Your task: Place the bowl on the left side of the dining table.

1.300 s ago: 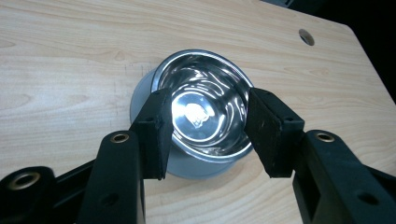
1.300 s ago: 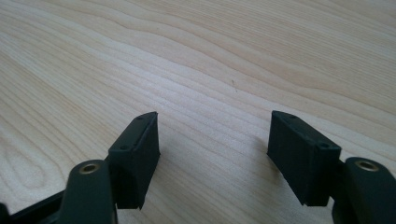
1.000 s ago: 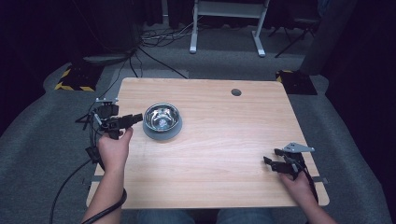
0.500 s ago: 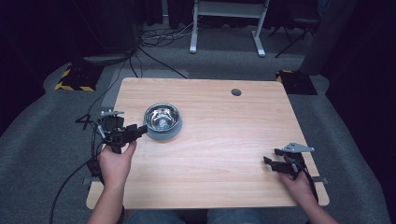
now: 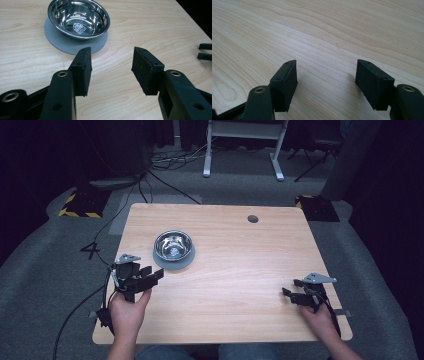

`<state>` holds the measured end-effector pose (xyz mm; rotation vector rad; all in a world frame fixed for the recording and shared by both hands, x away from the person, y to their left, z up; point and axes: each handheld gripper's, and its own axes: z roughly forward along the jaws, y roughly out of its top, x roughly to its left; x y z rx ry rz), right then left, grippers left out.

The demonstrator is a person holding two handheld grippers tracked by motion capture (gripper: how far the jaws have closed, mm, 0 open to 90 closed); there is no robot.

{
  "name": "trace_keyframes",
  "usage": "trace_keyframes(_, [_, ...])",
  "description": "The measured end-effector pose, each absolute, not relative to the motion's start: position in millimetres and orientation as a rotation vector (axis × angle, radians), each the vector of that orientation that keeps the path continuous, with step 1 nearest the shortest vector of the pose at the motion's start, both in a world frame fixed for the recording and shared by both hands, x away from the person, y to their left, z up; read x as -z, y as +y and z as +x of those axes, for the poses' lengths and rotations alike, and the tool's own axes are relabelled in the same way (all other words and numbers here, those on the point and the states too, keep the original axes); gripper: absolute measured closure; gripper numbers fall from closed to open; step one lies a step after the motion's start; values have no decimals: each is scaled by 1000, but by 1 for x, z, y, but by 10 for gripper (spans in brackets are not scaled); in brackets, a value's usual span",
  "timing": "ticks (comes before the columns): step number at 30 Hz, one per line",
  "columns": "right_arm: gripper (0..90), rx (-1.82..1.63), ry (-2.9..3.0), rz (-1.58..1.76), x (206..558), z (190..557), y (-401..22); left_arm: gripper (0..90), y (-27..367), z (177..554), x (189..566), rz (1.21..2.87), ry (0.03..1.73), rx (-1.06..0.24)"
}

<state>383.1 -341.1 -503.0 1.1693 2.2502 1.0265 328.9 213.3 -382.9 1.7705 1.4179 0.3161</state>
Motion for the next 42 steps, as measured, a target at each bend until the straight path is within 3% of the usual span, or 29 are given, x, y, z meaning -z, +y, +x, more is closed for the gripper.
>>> trace_keyframes(17, [340, -1027, 2250, 1169, 503, 383, -341, 476, 189, 303, 411, 1840, 1364, -279])
trace_keyframes(42, [336, -1027, 2251, 1169, 503, 383, -341, 400, 145, 304, 474, 2105, 1312, -259])
